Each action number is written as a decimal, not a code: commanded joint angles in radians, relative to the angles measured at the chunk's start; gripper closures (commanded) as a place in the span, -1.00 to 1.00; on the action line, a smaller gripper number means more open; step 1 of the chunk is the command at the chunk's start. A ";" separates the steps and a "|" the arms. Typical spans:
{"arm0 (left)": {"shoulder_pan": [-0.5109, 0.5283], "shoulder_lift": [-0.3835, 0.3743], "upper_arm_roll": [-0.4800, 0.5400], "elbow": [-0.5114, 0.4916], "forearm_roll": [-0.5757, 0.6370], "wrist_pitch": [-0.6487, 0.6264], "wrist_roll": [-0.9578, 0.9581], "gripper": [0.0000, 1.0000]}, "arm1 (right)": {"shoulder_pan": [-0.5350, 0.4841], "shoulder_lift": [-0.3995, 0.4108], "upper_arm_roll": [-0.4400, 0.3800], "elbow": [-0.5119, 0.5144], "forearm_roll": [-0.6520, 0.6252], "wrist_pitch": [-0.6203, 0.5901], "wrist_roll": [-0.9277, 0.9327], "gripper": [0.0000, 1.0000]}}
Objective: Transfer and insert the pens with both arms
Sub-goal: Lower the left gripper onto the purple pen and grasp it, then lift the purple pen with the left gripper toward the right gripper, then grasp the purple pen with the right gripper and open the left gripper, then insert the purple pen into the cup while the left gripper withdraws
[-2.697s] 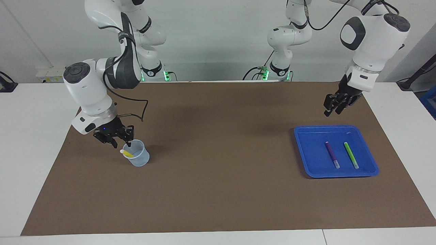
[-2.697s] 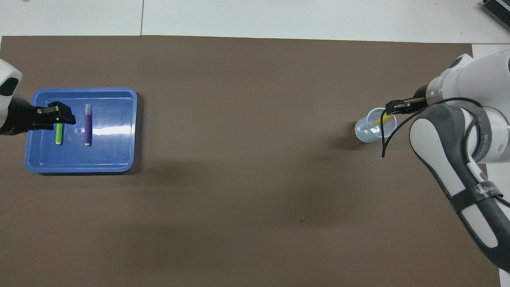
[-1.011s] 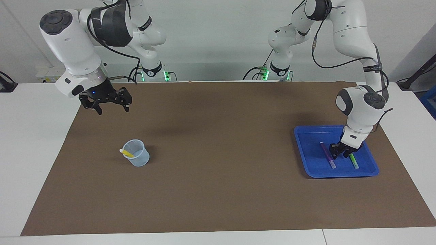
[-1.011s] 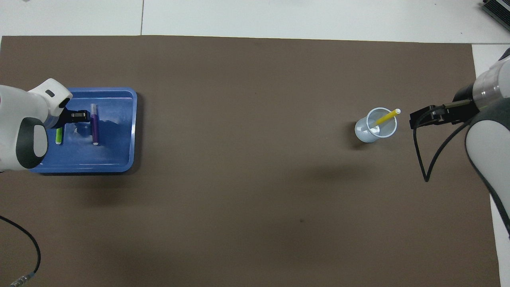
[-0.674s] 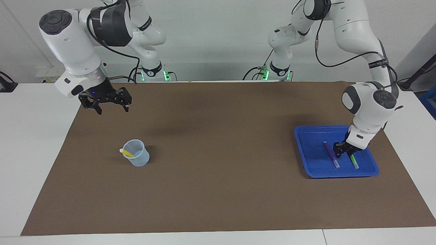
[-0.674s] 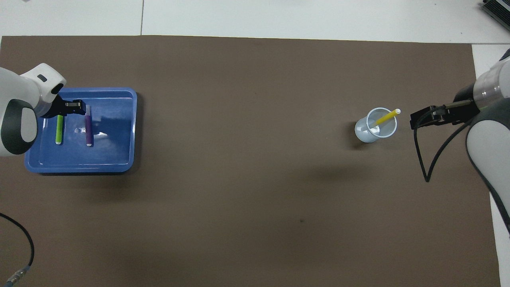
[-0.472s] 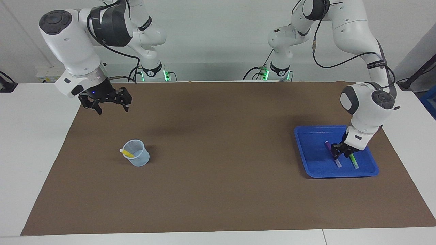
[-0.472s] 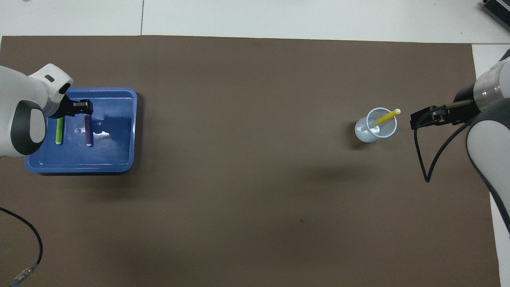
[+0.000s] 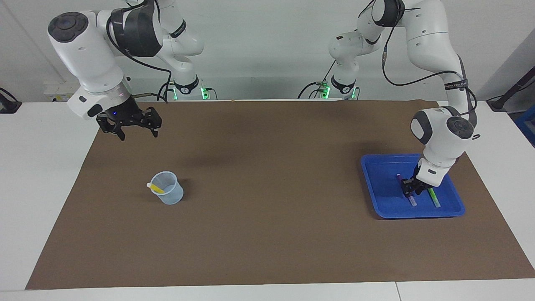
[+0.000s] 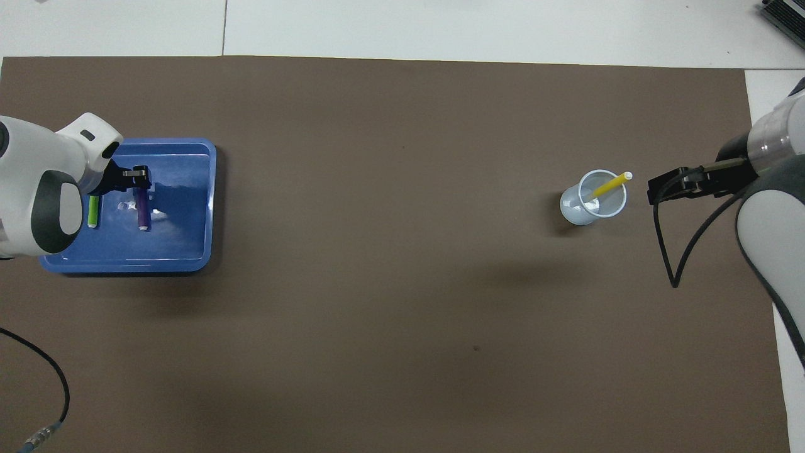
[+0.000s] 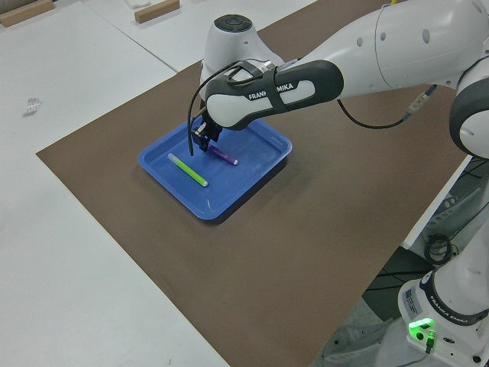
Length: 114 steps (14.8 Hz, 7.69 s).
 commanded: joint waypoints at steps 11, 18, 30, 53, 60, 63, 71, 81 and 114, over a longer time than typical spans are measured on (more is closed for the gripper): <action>0.000 -0.003 0.000 0.021 -0.016 -0.058 -0.008 1.00 | -0.012 -0.029 0.003 -0.049 -0.008 0.022 -0.011 -1.00; -0.029 -0.057 -0.010 0.150 -0.157 -0.264 -0.343 1.00 | -0.012 -0.036 0.003 -0.062 -0.008 0.022 -0.011 -1.00; -0.380 -0.166 -0.013 0.138 -0.295 -0.301 -1.489 1.00 | -0.064 -0.067 0.000 -0.115 0.265 0.019 -0.040 -1.00; -0.853 -0.154 -0.019 0.139 -0.370 0.307 -2.291 1.00 | 0.154 0.013 0.005 -0.146 0.716 0.435 0.048 -0.93; -0.863 -0.135 -0.018 0.127 -0.369 0.410 -2.305 1.00 | 0.151 0.007 0.005 -0.144 0.715 0.400 0.057 -0.27; -0.859 -0.134 -0.018 0.113 -0.370 0.440 -2.303 1.00 | 0.140 -0.009 0.003 -0.140 0.712 0.358 0.061 -0.13; -0.845 -0.134 -0.012 0.113 -0.369 0.453 -2.303 1.00 | 0.139 -0.012 0.002 -0.137 0.704 0.350 0.063 0.34; -0.857 -0.134 -0.012 0.113 -0.369 0.451 -2.303 1.00 | 0.142 -0.007 0.002 -0.128 0.699 0.367 0.061 0.43; -0.546 -0.171 -0.006 0.142 -0.355 0.272 -2.140 -1.00 | -0.038 0.039 -0.006 -0.256 0.149 0.445 -0.198 1.00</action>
